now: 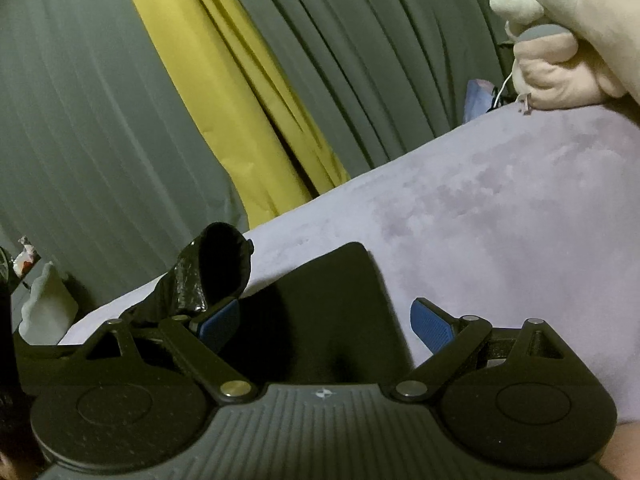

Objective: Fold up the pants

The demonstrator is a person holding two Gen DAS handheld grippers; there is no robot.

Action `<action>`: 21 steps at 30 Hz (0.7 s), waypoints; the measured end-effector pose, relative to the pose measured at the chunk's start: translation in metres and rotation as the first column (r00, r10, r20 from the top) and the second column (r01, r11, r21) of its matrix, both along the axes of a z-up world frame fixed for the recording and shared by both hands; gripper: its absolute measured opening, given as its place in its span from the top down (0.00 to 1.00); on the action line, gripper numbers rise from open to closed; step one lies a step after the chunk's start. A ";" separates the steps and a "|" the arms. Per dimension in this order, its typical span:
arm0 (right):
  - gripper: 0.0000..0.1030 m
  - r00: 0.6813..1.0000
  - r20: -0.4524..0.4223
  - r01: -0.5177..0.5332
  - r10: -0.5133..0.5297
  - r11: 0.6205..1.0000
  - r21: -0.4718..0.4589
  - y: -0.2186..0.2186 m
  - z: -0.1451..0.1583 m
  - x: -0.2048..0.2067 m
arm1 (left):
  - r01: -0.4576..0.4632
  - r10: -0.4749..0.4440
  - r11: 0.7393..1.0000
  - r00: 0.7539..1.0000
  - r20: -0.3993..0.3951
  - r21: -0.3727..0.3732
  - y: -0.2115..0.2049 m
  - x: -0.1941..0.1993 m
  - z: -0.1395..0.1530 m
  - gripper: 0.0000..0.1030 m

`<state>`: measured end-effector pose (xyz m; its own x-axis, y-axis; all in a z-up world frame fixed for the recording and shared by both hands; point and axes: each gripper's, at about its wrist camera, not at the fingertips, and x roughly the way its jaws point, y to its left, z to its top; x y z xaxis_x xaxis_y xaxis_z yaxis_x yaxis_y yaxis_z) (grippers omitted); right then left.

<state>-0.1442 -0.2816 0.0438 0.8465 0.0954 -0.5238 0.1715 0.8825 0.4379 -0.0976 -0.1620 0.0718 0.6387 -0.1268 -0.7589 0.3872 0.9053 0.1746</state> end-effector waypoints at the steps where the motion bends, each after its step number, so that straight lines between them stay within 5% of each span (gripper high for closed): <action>1: 0.10 1.000 -0.005 -0.001 0.001 1.000 0.012 0.000 -0.002 0.001 | -0.008 0.005 0.996 0.999 -0.045 -0.086 0.008 0.003 0.006 0.07; 3: 0.10 1.000 -0.012 -0.004 0.004 0.999 0.035 0.000 -0.004 0.001 | -0.039 -0.005 0.957 0.988 -0.153 -0.287 0.028 0.009 0.010 0.08; 6: 0.09 1.000 0.007 0.004 -0.005 0.996 0.089 -0.004 -0.003 0.000 | -0.104 0.024 0.895 0.982 -0.186 -0.434 0.063 0.003 0.010 0.07; 13: 0.10 0.998 -0.013 -0.053 0.055 0.993 0.109 0.004 -0.007 0.000 | -0.308 0.239 0.783 0.951 -0.196 -0.541 0.161 -0.002 0.016 0.07; 17: 0.11 0.990 -0.058 -0.114 0.130 0.967 0.229 0.019 -0.024 0.014 | -0.472 0.419 0.694 0.879 -0.228 -0.544 0.222 0.005 0.004 0.07; 21: 0.17 0.982 -0.122 -0.100 0.142 0.949 0.298 0.021 -0.041 0.025 | -0.612 0.553 0.554 0.777 -0.300 -0.565 0.276 -0.006 -0.025 0.07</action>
